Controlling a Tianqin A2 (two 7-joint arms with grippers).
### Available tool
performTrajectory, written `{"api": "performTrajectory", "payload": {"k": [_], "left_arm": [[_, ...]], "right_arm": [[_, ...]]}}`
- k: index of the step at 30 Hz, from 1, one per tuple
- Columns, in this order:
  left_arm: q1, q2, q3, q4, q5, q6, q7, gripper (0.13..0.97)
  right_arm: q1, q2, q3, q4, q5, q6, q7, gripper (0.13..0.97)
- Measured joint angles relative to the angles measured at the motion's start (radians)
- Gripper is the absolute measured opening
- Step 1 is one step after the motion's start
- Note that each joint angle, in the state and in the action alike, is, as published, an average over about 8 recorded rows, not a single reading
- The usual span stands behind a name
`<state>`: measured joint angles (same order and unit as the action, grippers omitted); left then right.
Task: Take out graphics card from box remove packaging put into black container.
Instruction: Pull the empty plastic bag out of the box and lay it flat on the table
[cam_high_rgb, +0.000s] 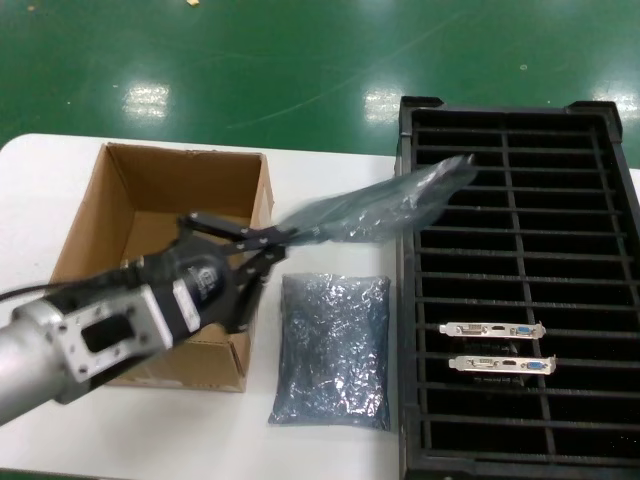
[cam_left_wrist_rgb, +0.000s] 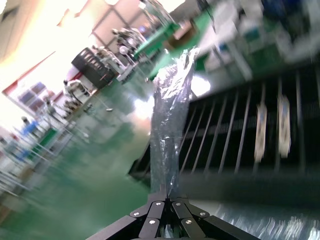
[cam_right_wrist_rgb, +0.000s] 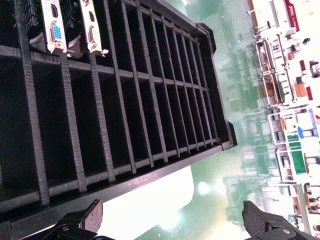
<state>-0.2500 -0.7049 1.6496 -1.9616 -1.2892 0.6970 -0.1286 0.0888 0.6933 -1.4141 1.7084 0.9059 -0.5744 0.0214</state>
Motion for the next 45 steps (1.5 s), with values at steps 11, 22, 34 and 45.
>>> {"api": "performTrajectory", "payload": {"k": [11,22,34,45], "left_arm": [[-0.137,0.391,-0.213,0.169,0.161,0.480,-0.511,0.139],[-0.209,0.488,-0.159,0.444,0.317,0.533,-0.871,0.139],[-0.313,0.472,-0.086,0.600,0.281,0.406,-0.932,0.161],[-0.361,0.412,-0.024,0.622,0.262,0.366,-0.936,0.264]], "right_arm": [[0.000,0.000,0.000,0.000,0.000,0.000,0.000,0.966],[0.000,0.000,0.000,0.000,0.000,0.000,0.000,0.966],[0.000,0.000,0.000,0.000,0.000,0.000,0.000,0.966],[0.000,0.000,0.000,0.000,0.000,0.000,0.000,0.966]]}}
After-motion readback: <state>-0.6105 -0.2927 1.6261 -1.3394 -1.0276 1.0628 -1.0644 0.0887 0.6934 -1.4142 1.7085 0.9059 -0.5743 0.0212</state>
